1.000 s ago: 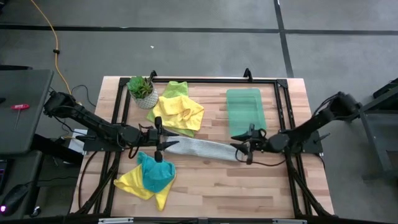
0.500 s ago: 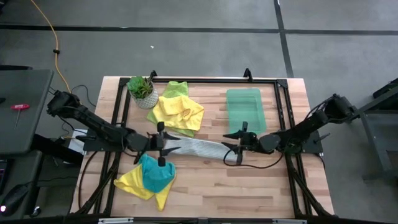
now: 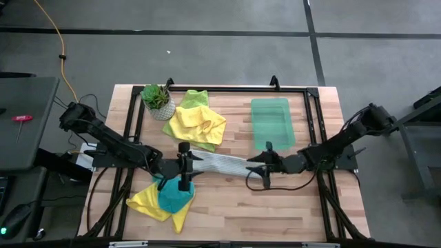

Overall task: Fold microfiber towels
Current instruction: Fold the gray microfiber cloth

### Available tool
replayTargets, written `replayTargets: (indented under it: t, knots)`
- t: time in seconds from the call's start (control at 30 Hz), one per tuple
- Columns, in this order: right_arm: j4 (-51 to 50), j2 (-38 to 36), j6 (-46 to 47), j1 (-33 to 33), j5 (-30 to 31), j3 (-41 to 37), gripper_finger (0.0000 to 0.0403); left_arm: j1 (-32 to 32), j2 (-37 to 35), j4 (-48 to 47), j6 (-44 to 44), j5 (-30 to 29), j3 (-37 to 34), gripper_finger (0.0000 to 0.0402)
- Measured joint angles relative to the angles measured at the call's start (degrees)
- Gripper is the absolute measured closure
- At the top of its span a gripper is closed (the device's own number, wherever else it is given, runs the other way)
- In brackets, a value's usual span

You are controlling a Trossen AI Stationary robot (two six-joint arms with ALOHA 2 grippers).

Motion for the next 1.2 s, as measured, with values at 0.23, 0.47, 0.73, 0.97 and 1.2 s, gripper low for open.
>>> replayTargets:
  t: [0.23,0.47,0.73,0.97,1.2]
  knots:
    - [-53.57,1.24,35.68,1.39,1.56,16.94,0.0265,0.01,-0.27,-0.76,0.43,-0.41,0.02,0.0181]
    - [-69.19,1.92,57.49,8.53,-0.84,21.25,0.0265,0.02,-0.31,-5.90,-2.34,-1.79,0.02,0.0181]
    - [-71.41,3.59,80.05,15.34,-1.31,17.56,0.0265,0.01,-0.31,-7.40,-4.69,-1.97,0.02,0.0181]
    - [-63.43,6.99,87.78,12.93,-1.58,11.25,0.0265,0.23,-0.31,-7.71,-4.51,-1.99,0.02,0.0181]
    - [-58.84,6.64,83.24,10.30,0.01,8.94,0.0235,0.23,-0.31,-7.74,-4.52,-2.01,0.02,0.0181]
